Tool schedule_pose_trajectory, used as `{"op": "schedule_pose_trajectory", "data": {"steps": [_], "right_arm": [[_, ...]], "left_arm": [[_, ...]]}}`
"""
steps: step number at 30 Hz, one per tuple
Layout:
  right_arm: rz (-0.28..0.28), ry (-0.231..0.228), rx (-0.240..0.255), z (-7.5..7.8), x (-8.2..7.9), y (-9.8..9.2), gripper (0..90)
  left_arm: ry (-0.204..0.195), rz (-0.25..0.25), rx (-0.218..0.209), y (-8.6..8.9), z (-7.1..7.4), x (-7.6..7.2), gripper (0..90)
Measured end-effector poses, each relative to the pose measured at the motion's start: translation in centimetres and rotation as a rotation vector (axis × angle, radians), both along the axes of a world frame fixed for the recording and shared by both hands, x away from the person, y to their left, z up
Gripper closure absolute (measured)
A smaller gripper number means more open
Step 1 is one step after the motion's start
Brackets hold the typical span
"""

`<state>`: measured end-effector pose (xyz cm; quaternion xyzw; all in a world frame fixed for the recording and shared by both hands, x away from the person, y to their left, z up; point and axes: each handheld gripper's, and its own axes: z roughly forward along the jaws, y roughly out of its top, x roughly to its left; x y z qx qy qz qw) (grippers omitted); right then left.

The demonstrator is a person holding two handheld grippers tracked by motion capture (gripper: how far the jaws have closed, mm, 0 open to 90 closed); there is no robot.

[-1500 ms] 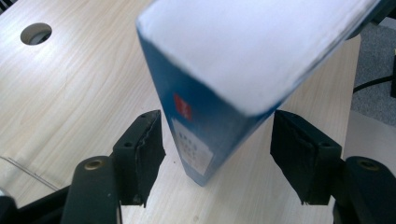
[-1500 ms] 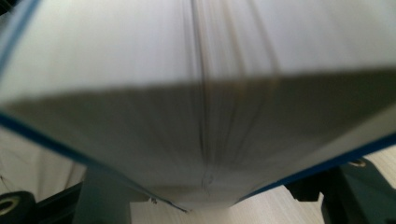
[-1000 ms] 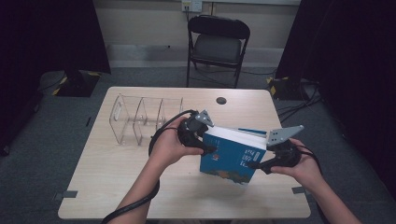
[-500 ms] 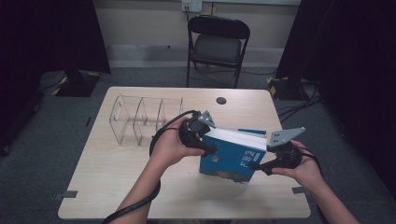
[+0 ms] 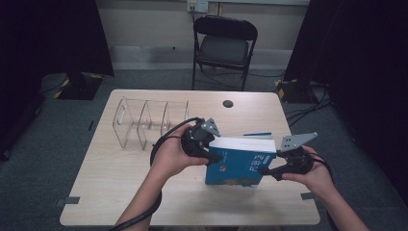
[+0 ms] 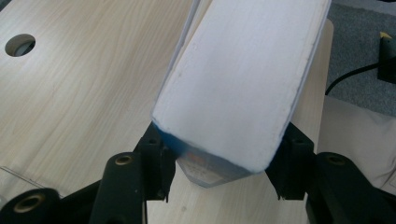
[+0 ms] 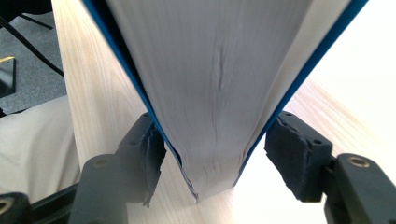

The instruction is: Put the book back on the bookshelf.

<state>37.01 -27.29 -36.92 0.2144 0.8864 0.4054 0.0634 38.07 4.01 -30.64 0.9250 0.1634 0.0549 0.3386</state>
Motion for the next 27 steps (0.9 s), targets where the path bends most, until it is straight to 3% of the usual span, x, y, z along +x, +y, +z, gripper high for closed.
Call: {"op": "schedule_pose_trajectory", "data": {"steps": [16, 23, 27], "right_arm": [[-0.003, 0.021, 0.003, -1.5, 0.2, -0.2, 37.8], [-0.017, 0.022, 0.009, -1.7, 0.5, -0.6, 37.9], [-0.027, 0.02, 0.014, -1.5, 0.7, -0.8, 37.9]], "left_arm": [[0.015, -0.052, 0.085, -1.6, 0.5, 1.2, 47.8], [0.04, -0.038, 0.098, -1.6, 0.7, 0.7, 52.2], [0.053, -0.024, 0.077, -1.4, 0.7, 0.1, 57.3]]}}
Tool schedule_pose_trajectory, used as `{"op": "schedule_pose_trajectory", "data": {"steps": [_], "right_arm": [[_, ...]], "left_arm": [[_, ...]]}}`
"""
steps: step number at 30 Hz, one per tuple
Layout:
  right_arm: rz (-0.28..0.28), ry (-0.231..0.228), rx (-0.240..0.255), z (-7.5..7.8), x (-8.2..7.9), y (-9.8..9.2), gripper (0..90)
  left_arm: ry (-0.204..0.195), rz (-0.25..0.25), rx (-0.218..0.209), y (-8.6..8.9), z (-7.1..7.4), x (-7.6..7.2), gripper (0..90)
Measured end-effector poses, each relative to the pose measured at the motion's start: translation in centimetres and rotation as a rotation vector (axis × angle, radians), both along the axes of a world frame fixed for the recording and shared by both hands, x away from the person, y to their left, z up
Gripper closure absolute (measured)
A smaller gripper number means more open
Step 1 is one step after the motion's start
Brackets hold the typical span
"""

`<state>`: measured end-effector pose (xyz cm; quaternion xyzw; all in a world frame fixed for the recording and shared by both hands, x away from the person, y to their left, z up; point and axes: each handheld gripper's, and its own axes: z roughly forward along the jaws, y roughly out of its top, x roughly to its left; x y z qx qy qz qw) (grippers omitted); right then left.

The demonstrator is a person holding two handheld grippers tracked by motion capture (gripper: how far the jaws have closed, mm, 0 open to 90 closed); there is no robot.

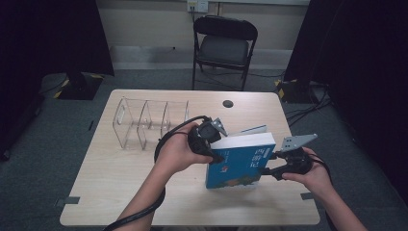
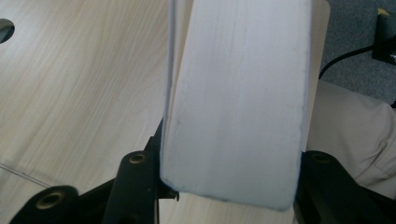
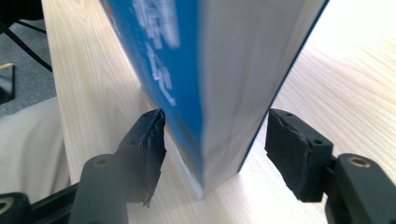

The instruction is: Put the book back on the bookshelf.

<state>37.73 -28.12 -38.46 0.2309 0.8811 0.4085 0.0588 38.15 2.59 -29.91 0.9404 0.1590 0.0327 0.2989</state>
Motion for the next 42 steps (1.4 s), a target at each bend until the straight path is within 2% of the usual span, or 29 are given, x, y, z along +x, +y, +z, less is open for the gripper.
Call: {"op": "schedule_pose_trajectory", "data": {"steps": [2, 4, 9, 11, 12, 17, 18, 20, 24, 30, 42], "right_arm": [[0.001, 0.003, 0.005, 0.0, 0.1, 0.0, 37.8], [0.001, 0.002, 0.003, 0.0, 0.1, 0.0, 37.8], [0.01, 0.006, 0.006, -0.3, 0.0, 0.2, 37.6], [0.008, 0.004, 0.001, -0.5, 0.0, 0.1, 37.5], [0.01, 0.005, 0.002, -0.5, 0.0, 0.1, 37.4], [0.006, 0.009, 0.007, -0.7, -0.2, -0.2, 37.2], [0.004, 0.006, 0.004, -0.8, -0.2, -0.3, 37.0], [-0.001, 0.012, 0.005, -1.0, -0.3, -0.6, 36.5], [-0.013, 0.017, 0.009, -1.7, -0.5, -1.0, 35.4], [-0.028, 0.04, 0.023, -3.3, -0.8, -1.3, 34.4], [-0.073, 0.062, -0.024, -6.7, -1.2, -1.9, 31.1]], "left_arm": [[-0.004, 0.002, -0.008, 0.1, -0.1, -0.2, 58.3], [-0.024, -0.009, -0.009, 0.1, -0.1, -0.1, 57.6], [-0.047, -0.019, -0.064, -0.5, 0.4, -0.2, 52.5], [-0.062, -0.025, -0.048, -1.0, 0.6, -0.1, 51.3], [-0.057, -0.012, -0.051, -1.3, 0.6, 0.0, 51.9], [-0.051, -0.022, -0.028, -2.1, 0.2, 0.4, 51.6], [-0.045, -0.015, -0.036, -2.3, 0.1, 0.4, 51.6], [-0.04, -0.021, -0.018, -2.4, 0.1, 0.6, 51.5], [-0.034, -0.02, -0.009, -2.6, 0.1, 0.8, 51.3], [-0.016, -0.022, -0.003, -3.1, -0.3, 1.1, 49.4], [-0.02, -0.036, 0.017, -3.6, -0.6, 1.3, 47.5]]}}
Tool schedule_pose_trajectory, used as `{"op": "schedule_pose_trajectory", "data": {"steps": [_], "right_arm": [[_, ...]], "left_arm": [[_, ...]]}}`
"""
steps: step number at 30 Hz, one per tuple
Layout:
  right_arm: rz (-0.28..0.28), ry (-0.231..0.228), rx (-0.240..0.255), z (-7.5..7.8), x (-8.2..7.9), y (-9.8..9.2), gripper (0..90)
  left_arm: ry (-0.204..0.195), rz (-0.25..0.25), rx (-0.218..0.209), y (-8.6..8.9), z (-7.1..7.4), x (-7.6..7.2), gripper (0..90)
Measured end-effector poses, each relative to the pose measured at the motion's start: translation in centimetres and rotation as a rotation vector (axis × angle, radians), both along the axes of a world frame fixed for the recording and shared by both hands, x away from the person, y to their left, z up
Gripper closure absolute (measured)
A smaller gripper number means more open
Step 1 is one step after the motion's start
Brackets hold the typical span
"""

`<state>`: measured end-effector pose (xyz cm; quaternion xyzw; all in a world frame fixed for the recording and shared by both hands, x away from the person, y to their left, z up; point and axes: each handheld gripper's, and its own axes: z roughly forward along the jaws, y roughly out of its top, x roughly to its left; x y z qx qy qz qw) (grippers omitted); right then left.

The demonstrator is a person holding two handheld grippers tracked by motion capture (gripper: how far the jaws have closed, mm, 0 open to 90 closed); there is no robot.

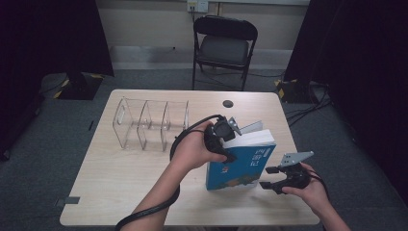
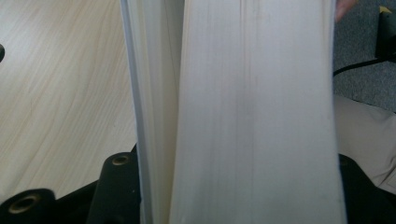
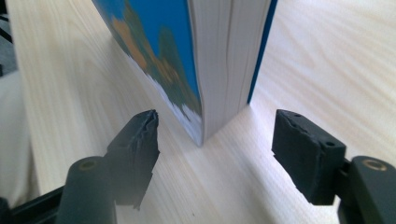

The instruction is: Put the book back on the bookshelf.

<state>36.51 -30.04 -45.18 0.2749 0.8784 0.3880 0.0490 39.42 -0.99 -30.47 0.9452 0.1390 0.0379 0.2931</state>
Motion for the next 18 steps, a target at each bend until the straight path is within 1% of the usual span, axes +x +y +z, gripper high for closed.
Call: {"op": "schedule_pose_trajectory", "data": {"steps": [2, 8, 10, 11, 13, 18], "right_arm": [[-0.007, 0.005, -0.01, -0.6, -0.1, 0.0, 30.2], [-0.035, 0.018, -0.029, -2.6, -0.3, -0.3, 29.4], [-0.043, 0.018, -0.031, -3.0, -0.3, -0.3, 29.1], [-0.048, 0.016, -0.037, -3.2, -0.4, -0.3, 29.0], [-0.05, 0.009, -0.045, -3.5, -0.5, -0.3, 27.7], [-0.055, -0.026, -0.031, -3.9, -0.9, -0.3, 26.2]], "left_arm": [[0.011, 0.005, -0.002, -0.1, -0.1, 0.0, 47.1], [0.009, 0.004, 0.002, -0.2, -0.1, 0.1, 47.2], [0.007, 0.0, 0.001, -0.2, -0.1, 0.1, 47.4], [0.007, -0.002, -0.006, -0.2, -0.2, 0.0, 47.5], [0.005, -0.008, -0.002, -0.1, -0.1, 0.0, 47.7], [0.007, -0.011, 0.007, -0.2, -0.1, -0.1, 47.1]]}}
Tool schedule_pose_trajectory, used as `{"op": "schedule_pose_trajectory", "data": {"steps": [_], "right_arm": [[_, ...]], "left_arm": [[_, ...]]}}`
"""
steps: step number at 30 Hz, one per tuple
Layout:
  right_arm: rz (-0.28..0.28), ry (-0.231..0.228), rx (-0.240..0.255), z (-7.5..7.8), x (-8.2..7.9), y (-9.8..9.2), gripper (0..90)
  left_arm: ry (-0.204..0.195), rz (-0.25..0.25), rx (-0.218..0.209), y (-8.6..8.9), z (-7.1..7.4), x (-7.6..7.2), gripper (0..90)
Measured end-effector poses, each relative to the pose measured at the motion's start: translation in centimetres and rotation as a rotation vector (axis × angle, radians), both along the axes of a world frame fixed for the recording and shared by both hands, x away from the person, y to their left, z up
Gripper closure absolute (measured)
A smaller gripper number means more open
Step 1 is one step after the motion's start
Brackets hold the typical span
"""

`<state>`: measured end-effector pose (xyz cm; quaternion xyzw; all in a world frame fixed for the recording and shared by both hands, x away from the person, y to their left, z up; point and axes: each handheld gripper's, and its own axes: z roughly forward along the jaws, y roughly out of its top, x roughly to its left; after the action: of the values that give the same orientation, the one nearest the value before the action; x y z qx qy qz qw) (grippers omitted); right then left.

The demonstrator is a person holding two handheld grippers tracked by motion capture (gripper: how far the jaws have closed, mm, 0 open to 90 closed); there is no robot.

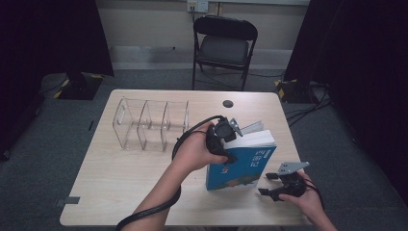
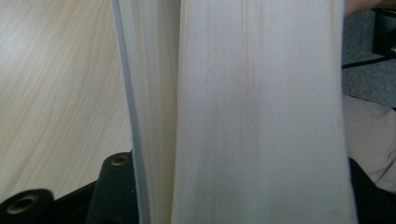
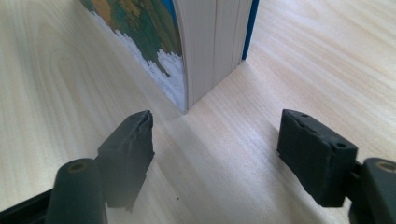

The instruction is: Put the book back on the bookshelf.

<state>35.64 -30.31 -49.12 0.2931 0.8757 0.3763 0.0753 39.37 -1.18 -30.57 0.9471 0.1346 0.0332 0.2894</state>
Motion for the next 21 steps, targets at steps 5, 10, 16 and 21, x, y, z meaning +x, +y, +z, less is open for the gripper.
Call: {"op": "schedule_pose_trajectory", "data": {"steps": [5, 10, 16, 21], "right_arm": [[-0.027, -0.055, 0.039, -0.67, -0.53, -0.15, 24.4], [-0.022, -0.089, 0.013, -0.78, -0.8, 0.06, 23.7], [-0.02, -0.102, -0.004, -0.82, -0.94, 0.23, 23.6], [-0.02, -0.104, -0.005, -0.82, -0.94, 0.23, 23.7]], "left_arm": [[0.001, -0.003, 0.008, -0.05, 0.03, -0.1, 45.3], [0.0, 0.003, -0.005, 0.04, -0.01, -0.19, 40.8], [-0.002, -0.007, 0.027, -0.21, 0.04, -0.33, 41.4], [-0.036, -0.027, 0.039, -0.78, 0.13, -0.55, 40.5]]}}
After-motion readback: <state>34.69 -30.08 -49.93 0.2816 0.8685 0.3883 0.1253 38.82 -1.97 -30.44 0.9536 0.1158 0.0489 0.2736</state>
